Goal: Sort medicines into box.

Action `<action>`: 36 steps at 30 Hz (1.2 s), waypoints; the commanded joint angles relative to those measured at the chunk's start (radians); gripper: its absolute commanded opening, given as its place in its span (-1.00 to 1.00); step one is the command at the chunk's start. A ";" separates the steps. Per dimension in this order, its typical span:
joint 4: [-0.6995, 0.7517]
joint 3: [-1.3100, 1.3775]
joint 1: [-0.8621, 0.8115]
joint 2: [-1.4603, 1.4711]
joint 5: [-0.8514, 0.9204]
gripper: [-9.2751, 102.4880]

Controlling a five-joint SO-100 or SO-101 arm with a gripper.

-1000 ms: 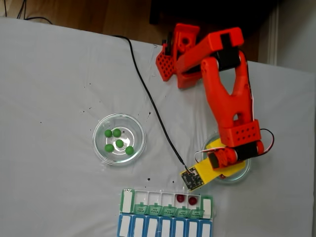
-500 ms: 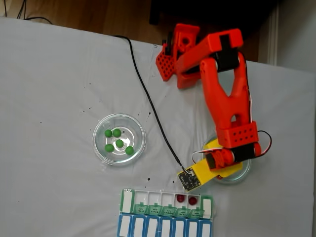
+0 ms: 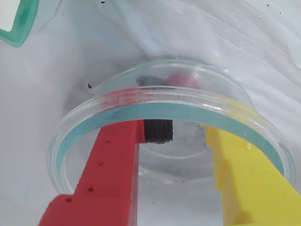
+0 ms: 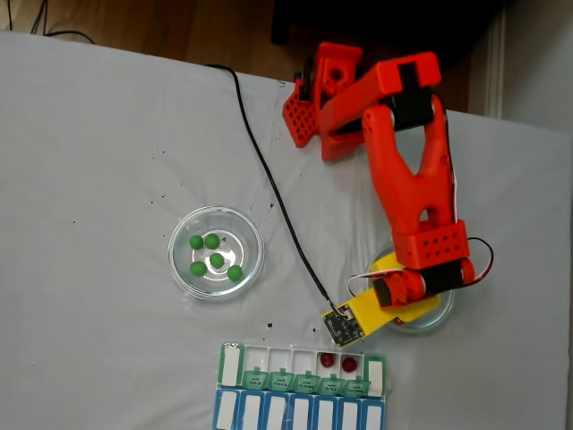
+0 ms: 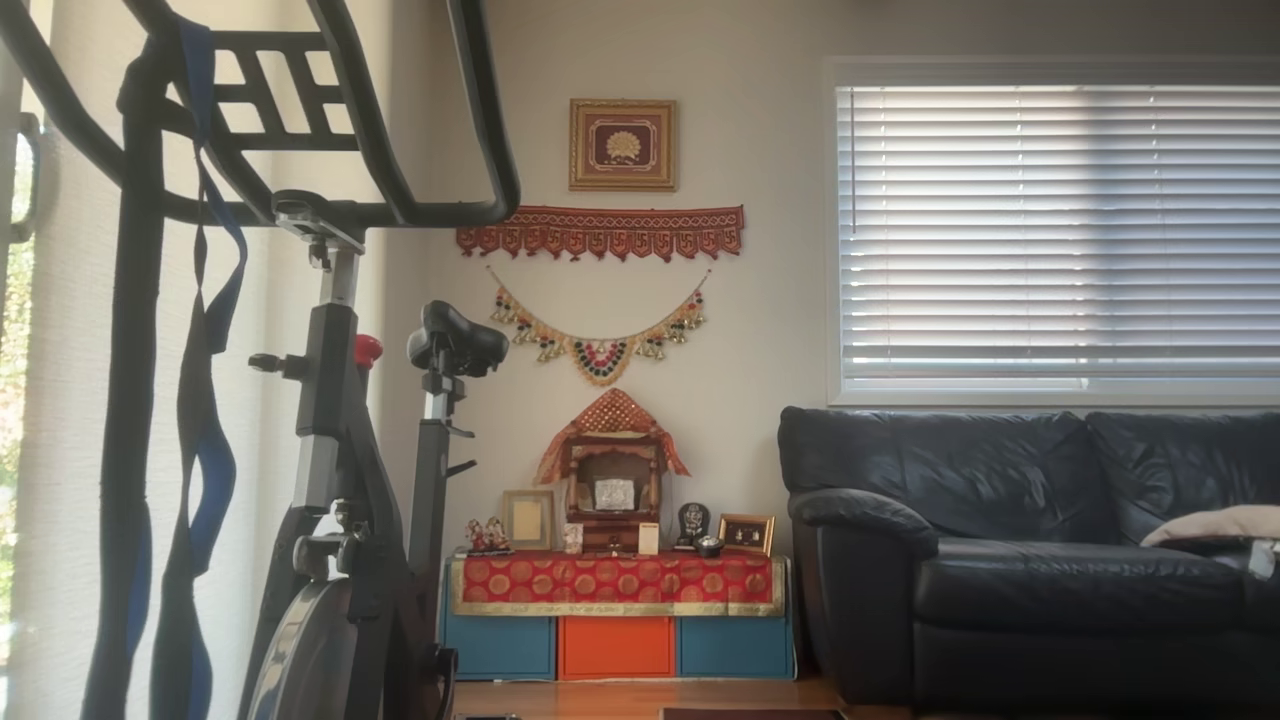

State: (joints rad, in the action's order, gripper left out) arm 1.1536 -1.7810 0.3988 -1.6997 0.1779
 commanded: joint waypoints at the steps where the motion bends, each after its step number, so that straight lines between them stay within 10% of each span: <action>1: -0.012 0.054 -0.015 -0.028 0.005 -0.68; 20: -0.048 0.035 -0.005 -0.006 -0.008 -0.80; 36: 0.054 0.032 0.012 -0.112 -0.032 -0.36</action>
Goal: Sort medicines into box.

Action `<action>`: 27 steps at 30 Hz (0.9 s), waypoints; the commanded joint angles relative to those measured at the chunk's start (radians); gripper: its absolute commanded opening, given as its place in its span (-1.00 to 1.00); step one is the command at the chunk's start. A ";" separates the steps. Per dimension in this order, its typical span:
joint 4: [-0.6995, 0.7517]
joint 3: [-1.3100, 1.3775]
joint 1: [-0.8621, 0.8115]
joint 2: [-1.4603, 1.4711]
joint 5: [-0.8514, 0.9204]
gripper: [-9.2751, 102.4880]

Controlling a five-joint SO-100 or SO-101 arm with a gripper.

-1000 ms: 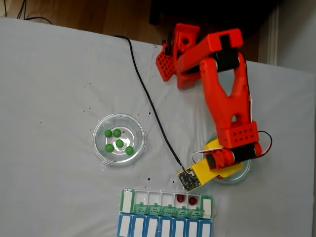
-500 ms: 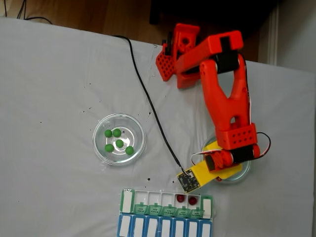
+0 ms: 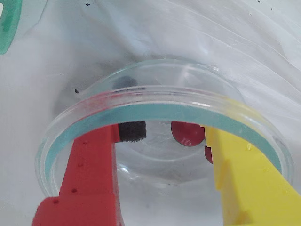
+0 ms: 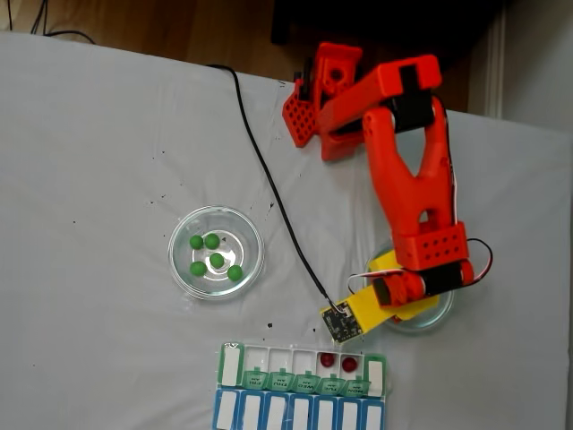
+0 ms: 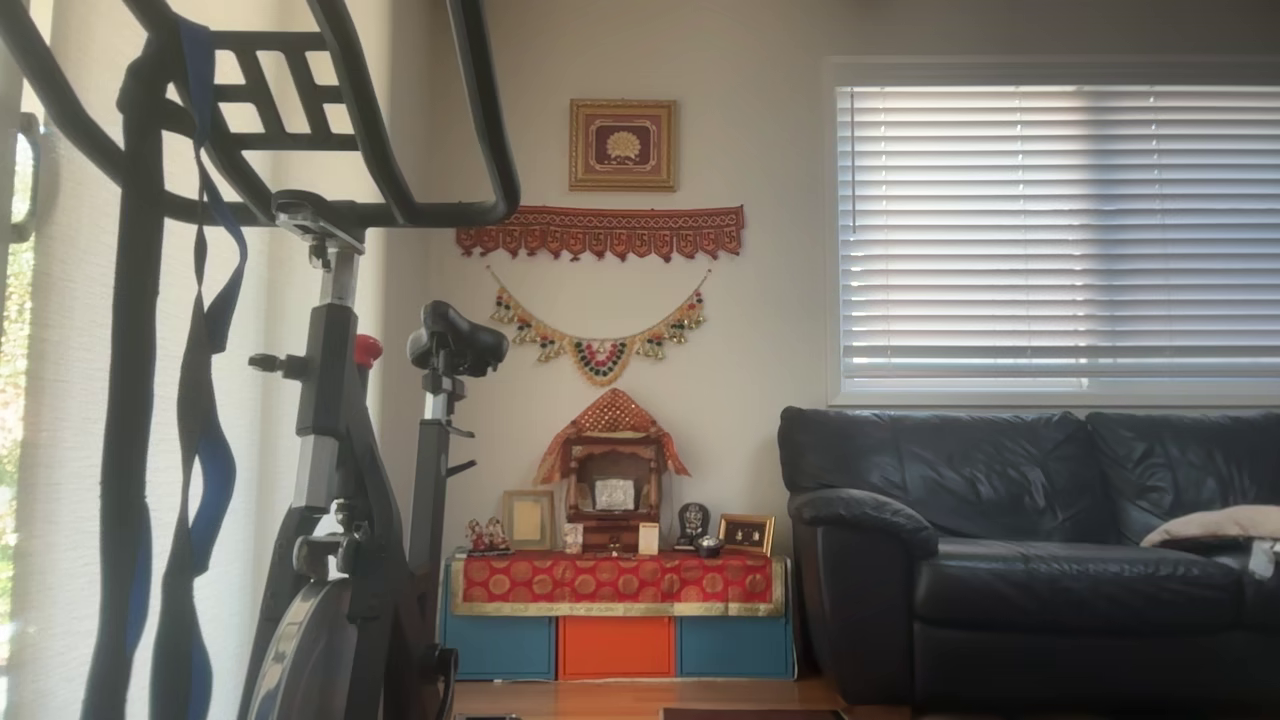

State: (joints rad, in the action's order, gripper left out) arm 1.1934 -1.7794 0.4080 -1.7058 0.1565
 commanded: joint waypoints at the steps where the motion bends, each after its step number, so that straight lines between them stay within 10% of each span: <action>1: 0.015 0.028 0.006 -0.112 -0.012 -0.36; 27: 0.005 -0.021 0.103 -0.144 -0.089 -0.41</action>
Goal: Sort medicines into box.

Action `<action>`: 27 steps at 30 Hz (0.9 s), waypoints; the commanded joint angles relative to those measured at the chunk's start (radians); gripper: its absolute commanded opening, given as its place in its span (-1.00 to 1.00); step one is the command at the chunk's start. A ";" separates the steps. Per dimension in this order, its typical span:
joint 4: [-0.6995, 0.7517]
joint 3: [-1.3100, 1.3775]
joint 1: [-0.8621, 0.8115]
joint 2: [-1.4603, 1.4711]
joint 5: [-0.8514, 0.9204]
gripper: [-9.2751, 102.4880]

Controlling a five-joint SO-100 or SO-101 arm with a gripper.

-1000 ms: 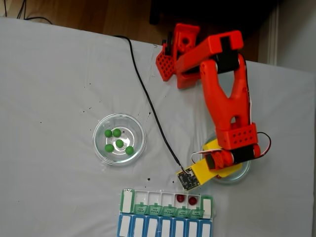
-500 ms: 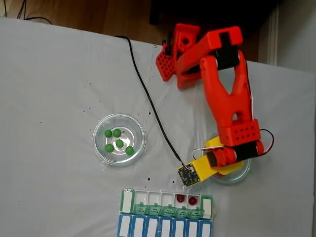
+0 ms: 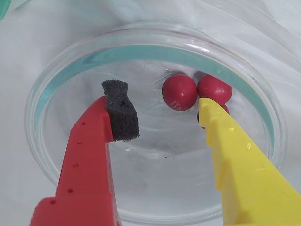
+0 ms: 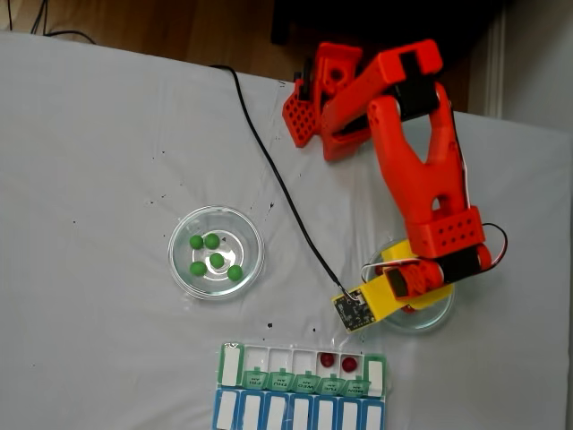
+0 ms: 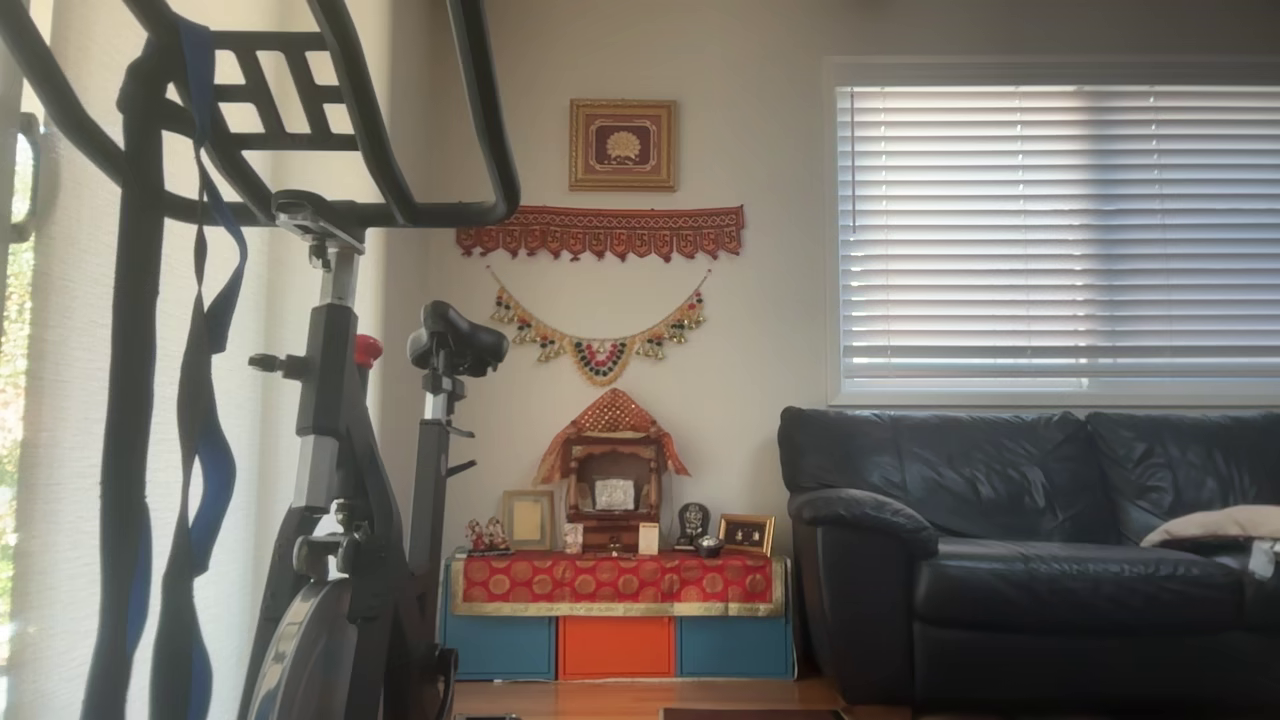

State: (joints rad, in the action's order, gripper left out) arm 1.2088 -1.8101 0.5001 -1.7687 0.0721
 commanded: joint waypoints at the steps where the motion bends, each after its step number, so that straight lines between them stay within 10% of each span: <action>1: -0.014 0.006 0.011 -0.078 -0.003 -0.41; 27: -0.074 -0.072 0.037 -0.089 -0.025 -0.47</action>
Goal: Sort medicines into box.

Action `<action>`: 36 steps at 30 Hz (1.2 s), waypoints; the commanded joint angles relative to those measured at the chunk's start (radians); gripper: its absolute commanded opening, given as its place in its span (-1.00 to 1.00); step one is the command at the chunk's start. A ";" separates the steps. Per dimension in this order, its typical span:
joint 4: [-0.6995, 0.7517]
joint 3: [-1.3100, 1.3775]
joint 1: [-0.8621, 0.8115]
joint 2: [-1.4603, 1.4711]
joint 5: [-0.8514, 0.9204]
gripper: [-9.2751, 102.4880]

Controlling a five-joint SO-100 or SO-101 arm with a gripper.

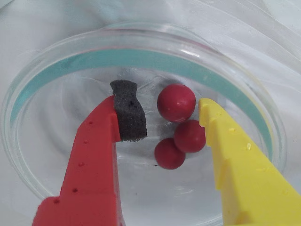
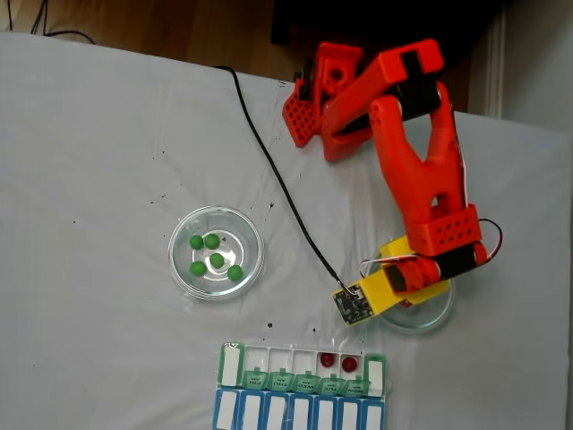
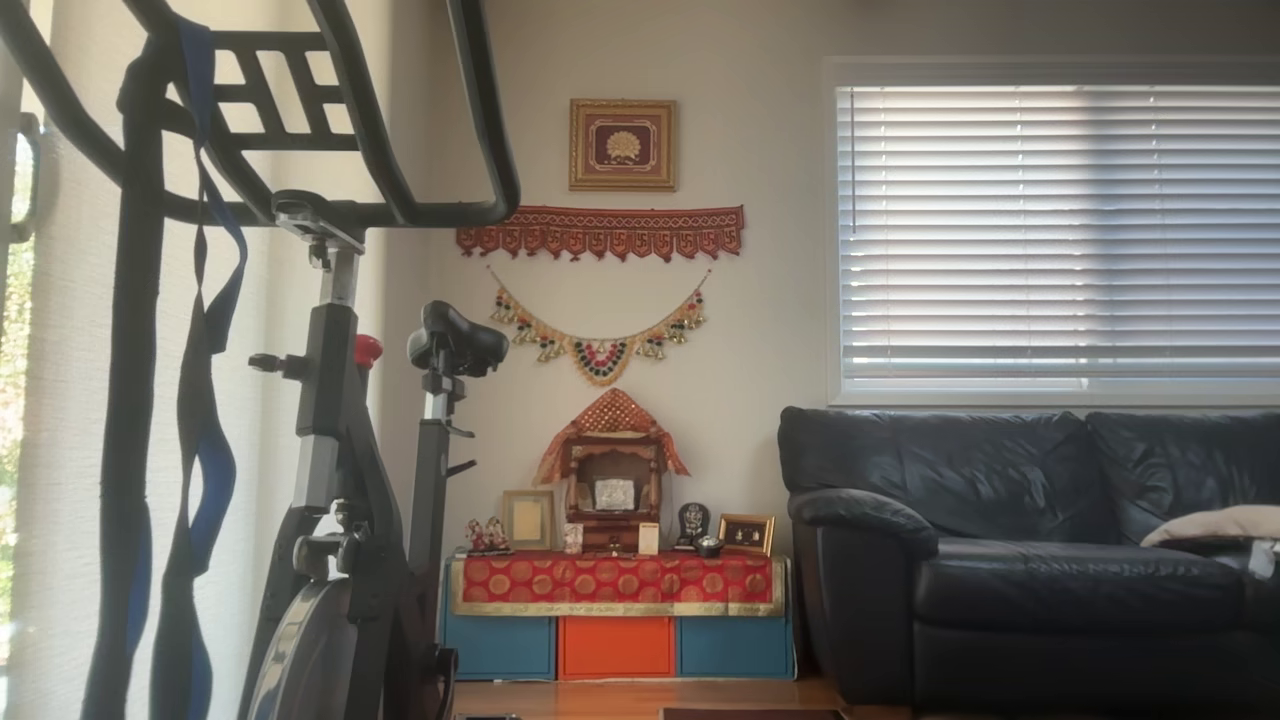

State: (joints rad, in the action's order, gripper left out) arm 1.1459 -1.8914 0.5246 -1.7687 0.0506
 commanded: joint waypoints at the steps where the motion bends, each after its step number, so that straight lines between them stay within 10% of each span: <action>1: -0.012 0.009 0.012 -0.086 -0.003 -0.47; 36: -0.035 -0.015 0.014 -0.084 0.000 -0.60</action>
State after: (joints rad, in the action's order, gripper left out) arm 1.1244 -1.9113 0.5262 -1.7687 0.0506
